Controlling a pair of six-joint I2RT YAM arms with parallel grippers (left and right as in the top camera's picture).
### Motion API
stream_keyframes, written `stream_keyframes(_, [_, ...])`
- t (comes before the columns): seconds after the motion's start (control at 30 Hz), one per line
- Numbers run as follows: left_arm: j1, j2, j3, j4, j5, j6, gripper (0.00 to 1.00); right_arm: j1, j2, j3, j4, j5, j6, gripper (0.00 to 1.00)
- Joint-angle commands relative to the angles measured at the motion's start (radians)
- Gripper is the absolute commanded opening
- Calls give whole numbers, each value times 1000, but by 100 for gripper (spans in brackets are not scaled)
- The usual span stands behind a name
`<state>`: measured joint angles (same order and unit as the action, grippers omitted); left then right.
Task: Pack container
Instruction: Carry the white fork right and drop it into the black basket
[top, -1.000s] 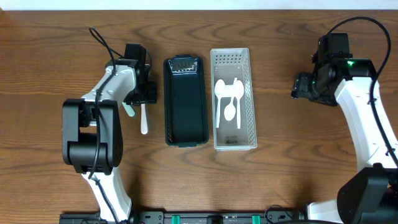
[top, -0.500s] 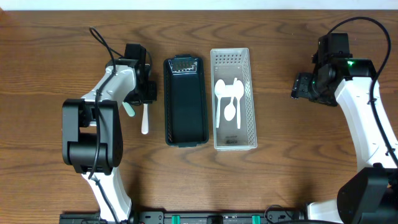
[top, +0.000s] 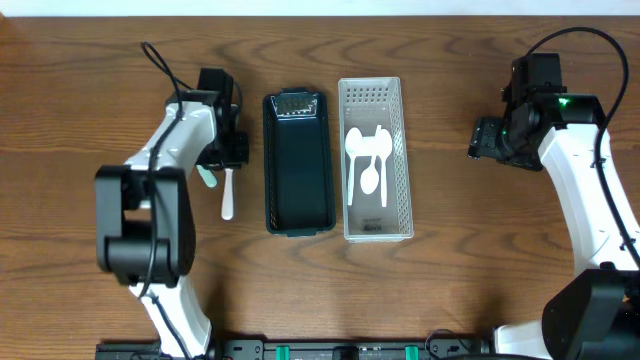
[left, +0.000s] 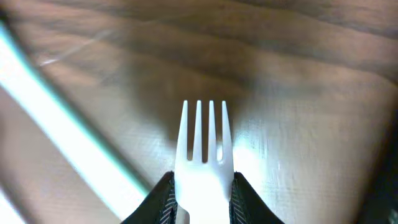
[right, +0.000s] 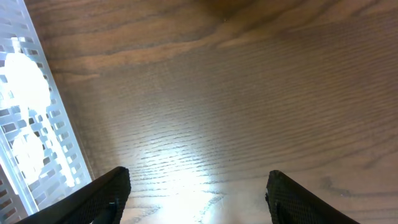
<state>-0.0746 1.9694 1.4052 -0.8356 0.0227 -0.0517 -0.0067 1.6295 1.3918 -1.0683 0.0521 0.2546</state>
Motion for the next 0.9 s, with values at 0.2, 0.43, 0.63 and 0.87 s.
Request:
stream_keyframes(0.2, [-122,-335,60,-58,-27,-117,6,10,5,-2,2,-4,-10,74])
stream_keyframes(0.43, [-264,-321,50,-45,-27,-277,6,10,5,-2,2,-4,-10,74])
stream_keyframes(0.63, [-317,-192,42,-4,-27,-295,6,10,5,-2,2,-4,-10,74])
stream_keyframes(0.87, [-336,-101,42,38,-27,-294,6,10,5,-2,2,-4,-10,74])
